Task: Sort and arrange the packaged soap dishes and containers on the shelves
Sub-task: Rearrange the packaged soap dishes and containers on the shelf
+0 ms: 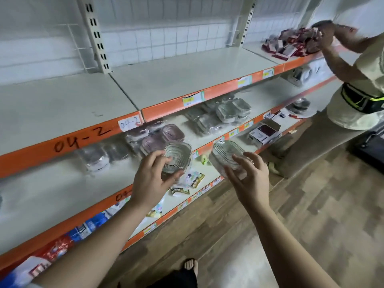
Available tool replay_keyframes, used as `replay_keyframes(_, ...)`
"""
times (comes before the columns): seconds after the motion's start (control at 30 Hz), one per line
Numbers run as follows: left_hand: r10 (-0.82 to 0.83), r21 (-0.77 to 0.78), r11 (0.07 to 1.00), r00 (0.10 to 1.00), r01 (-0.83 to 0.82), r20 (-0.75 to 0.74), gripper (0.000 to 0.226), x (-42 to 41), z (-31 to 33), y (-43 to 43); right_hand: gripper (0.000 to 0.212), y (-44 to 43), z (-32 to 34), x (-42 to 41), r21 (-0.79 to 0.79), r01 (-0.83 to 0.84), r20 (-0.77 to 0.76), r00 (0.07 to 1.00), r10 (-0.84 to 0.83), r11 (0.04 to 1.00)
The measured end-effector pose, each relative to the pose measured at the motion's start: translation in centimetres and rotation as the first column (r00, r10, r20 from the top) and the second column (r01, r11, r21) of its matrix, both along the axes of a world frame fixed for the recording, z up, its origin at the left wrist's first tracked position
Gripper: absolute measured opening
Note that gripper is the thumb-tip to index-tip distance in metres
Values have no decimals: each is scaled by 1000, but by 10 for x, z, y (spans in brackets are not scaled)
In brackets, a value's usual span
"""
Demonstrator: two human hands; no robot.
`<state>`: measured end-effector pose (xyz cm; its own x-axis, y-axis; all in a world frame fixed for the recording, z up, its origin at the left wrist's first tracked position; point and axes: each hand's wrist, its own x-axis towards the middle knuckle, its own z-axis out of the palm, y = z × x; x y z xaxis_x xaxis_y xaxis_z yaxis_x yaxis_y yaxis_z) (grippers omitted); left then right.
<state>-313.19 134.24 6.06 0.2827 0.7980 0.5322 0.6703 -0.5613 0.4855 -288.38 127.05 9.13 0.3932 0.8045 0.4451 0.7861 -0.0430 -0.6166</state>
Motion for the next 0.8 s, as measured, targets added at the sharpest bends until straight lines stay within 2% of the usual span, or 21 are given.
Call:
replay_keyframes(0.13, -2, -49, 999, 1000, 1, -14, 51, 46, -7, 36, 32, 39, -5, 48, -34, 11, 48, 999, -10, 999)
replay_keyframes(0.4, 36, -135, 990, 999, -38, -17, 50, 118, -30, 82, 33, 109, -33, 114, -43, -26, -47, 999, 24, 999)
replay_keyframes(0.6, 188, -171, 967, 982, -191, -34, 50, 182, -49, 119, 33, 170, -65, 171, -123, -98, -177, 981, 76, 987)
replay_keyframes(0.8, 374, -191, 907, 926, -376, -47, 55, 244, -81, 144, 30, 223, -92, 226, -172, -262, -300, 932, 203, 950)
